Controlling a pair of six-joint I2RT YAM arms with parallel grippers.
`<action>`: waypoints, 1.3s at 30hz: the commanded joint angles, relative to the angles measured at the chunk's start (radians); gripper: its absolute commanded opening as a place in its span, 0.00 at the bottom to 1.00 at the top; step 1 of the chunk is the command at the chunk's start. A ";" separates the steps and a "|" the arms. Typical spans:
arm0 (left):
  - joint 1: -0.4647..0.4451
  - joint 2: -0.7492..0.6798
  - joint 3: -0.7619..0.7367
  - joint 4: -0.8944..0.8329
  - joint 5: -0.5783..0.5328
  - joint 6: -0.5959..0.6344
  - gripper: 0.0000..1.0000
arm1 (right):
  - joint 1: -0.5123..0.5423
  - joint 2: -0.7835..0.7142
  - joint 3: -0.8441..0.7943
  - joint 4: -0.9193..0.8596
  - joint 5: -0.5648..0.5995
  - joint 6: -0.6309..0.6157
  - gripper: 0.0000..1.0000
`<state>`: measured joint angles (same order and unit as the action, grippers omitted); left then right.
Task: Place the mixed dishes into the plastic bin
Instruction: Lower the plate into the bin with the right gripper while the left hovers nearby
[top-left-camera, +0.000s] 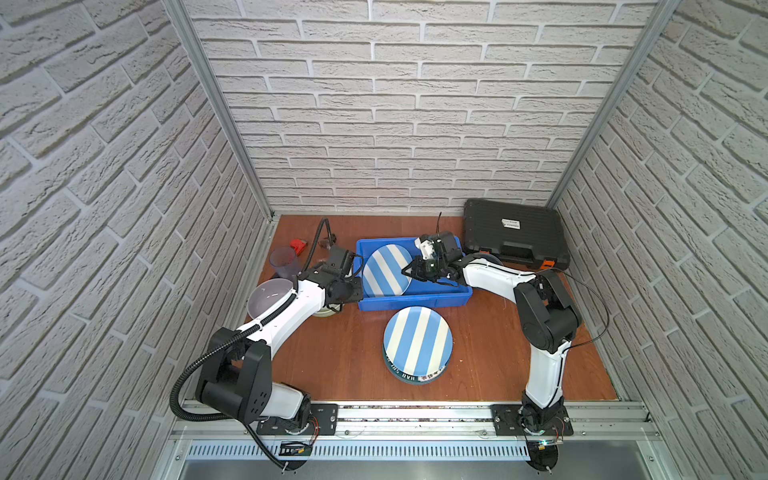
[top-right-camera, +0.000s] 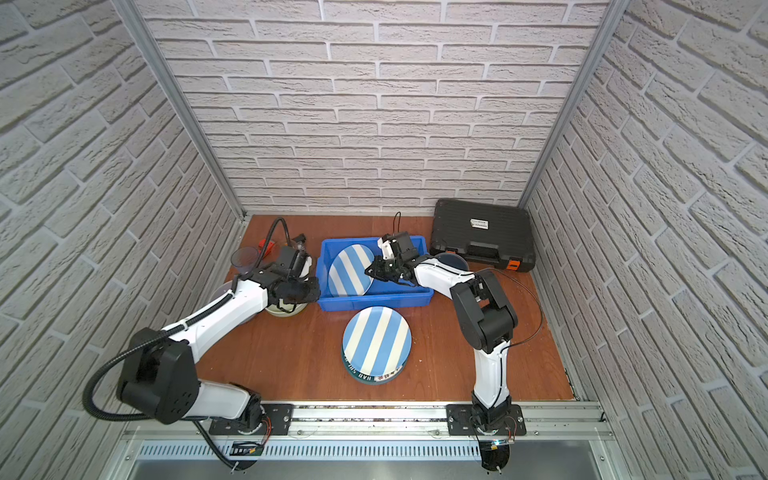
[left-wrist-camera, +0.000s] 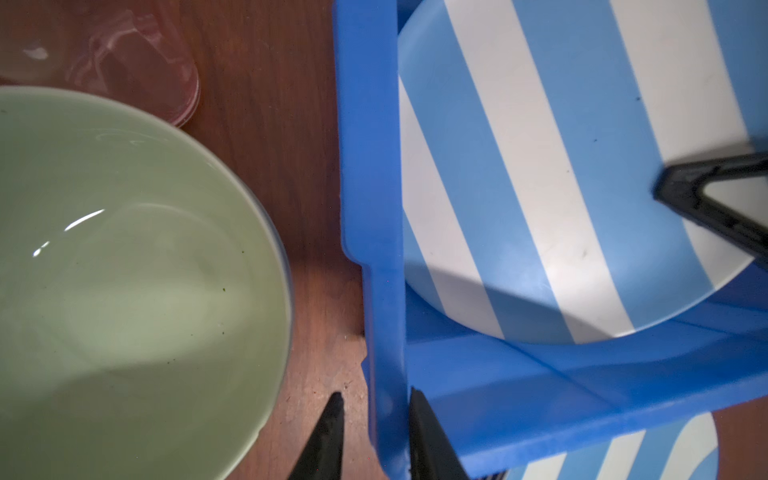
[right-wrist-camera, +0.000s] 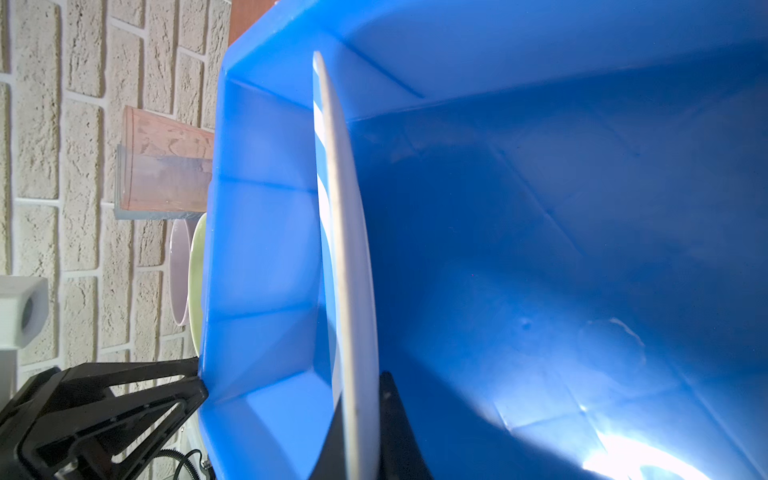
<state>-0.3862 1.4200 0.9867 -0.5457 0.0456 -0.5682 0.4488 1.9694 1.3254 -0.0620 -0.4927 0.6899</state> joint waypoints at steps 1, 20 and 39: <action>0.006 0.017 0.027 0.030 0.010 0.027 0.28 | 0.005 0.033 0.017 0.030 0.000 0.001 0.08; 0.003 0.066 0.056 0.037 0.059 0.060 0.17 | 0.005 0.087 0.044 -0.102 0.077 -0.075 0.21; -0.022 0.068 0.085 0.012 0.040 0.075 0.17 | 0.005 0.088 0.075 -0.202 0.152 -0.139 0.36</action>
<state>-0.3931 1.4929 1.0367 -0.5587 0.0643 -0.5133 0.4465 2.0552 1.3785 -0.2401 -0.3660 0.5816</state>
